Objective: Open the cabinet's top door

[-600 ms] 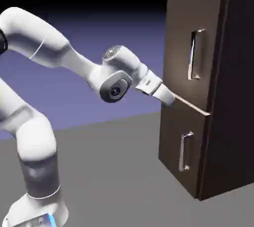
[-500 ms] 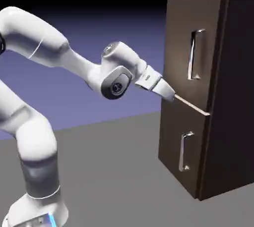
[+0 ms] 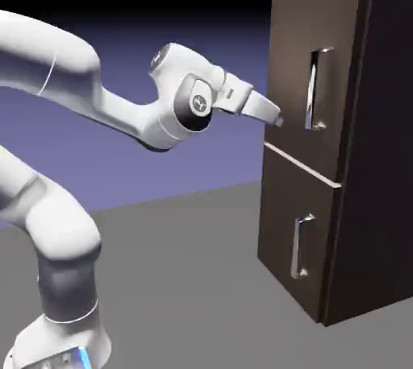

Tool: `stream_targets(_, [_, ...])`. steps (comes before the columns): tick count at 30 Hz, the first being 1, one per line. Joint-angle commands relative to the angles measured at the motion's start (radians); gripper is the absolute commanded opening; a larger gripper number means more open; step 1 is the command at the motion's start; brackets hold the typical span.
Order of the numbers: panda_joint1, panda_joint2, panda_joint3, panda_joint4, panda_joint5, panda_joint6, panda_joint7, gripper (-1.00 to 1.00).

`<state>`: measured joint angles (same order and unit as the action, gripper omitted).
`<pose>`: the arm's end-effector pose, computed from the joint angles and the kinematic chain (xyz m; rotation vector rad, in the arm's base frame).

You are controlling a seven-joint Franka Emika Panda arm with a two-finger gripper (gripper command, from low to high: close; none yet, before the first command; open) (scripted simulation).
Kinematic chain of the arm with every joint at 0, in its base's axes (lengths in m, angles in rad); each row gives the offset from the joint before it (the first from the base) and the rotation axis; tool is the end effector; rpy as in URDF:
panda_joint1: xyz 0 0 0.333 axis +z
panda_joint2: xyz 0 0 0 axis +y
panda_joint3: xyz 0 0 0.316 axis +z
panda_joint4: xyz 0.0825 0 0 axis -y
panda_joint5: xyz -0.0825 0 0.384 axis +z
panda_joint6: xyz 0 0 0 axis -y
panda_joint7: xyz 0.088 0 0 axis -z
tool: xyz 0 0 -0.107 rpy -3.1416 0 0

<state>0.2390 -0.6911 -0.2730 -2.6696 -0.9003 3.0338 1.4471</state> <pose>0.3757 0.0325 0.5502 -2.2916 0.8058 -1.3475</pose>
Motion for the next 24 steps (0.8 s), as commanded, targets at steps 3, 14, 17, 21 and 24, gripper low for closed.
stream_targets(3, [0.033,-0.018,-0.04,0.02,-0.131,0.0,0.102,0.0])
stream_targets(14, [0.154,-0.082,-0.185,0.095,-0.609,-0.002,0.478,0.0])
stream_targets(17, [0.186,-0.099,-0.224,0.115,-0.74,-0.003,0.58,0.0])
stream_targets(21, [0.23,-0.123,-0.277,0.143,-0.914,-0.003,0.716,0.0])
stream_targets(24, [0.263,-0.14,-0.317,0.163,-1.044,-0.004,0.819,0.0])
